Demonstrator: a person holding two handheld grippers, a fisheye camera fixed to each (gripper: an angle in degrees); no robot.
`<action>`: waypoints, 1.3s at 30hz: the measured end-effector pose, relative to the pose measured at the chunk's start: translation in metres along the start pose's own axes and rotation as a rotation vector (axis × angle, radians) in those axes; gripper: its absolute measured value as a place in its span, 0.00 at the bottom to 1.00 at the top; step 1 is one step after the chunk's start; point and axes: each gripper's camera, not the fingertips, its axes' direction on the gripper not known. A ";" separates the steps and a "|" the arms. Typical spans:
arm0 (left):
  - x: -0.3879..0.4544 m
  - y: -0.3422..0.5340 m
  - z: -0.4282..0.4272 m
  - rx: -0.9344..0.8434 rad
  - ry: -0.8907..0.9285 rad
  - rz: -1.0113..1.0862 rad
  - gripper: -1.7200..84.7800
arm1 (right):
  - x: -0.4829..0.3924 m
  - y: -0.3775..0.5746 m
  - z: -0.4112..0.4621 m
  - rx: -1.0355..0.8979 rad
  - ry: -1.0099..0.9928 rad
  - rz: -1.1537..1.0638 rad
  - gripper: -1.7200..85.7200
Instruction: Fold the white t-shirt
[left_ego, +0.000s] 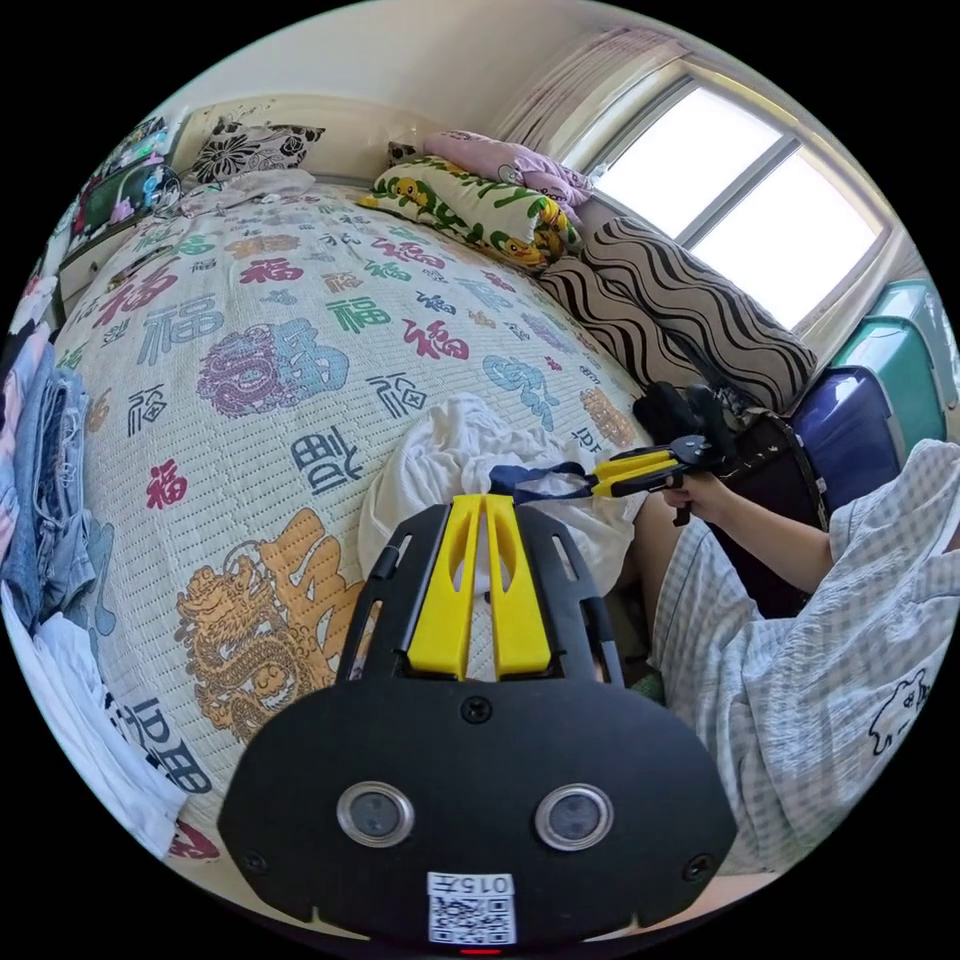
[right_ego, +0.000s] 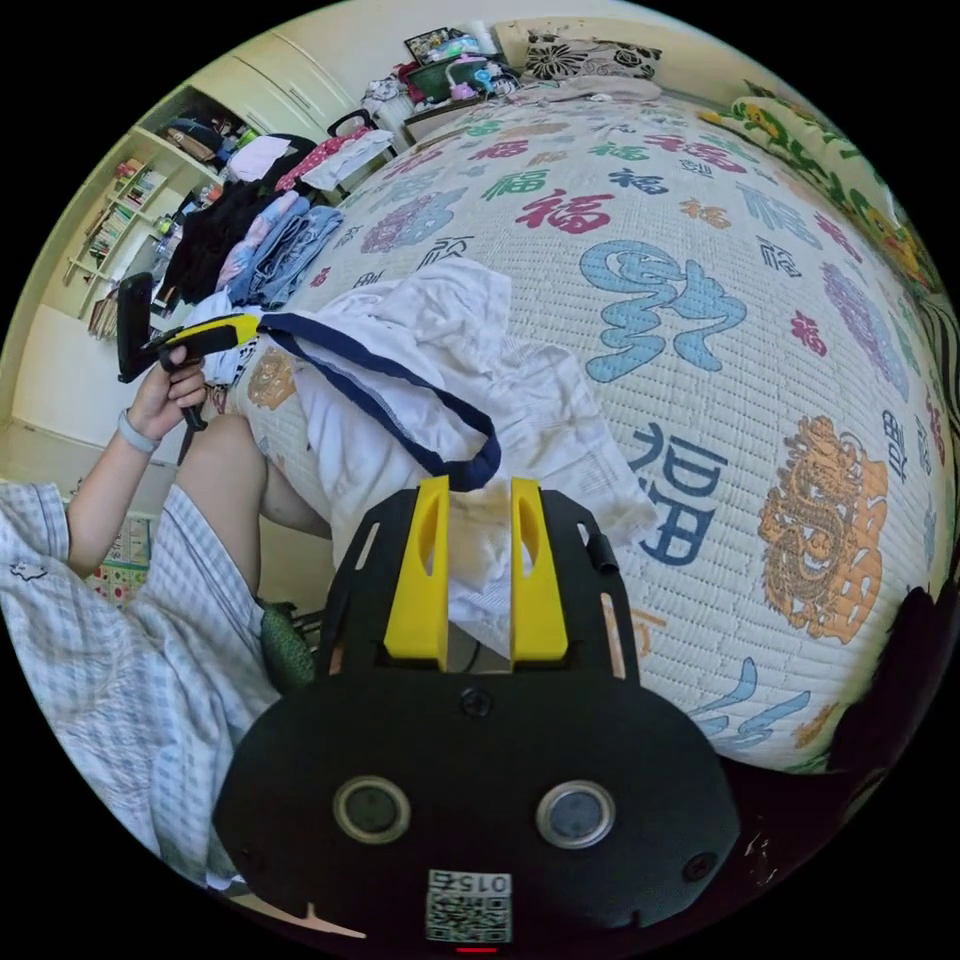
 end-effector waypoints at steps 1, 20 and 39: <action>0.002 0.000 -0.002 0.001 0.001 0.000 0.01 | -0.001 0.001 0.000 -0.002 0.002 0.001 0.11; 0.233 -0.021 -0.283 0.648 -0.026 0.443 0.01 | -0.162 0.162 -0.345 0.816 0.232 -0.132 0.03; 0.232 -0.128 -0.262 0.633 -0.262 0.424 0.01 | -0.168 0.055 -0.425 0.849 0.457 -0.186 0.03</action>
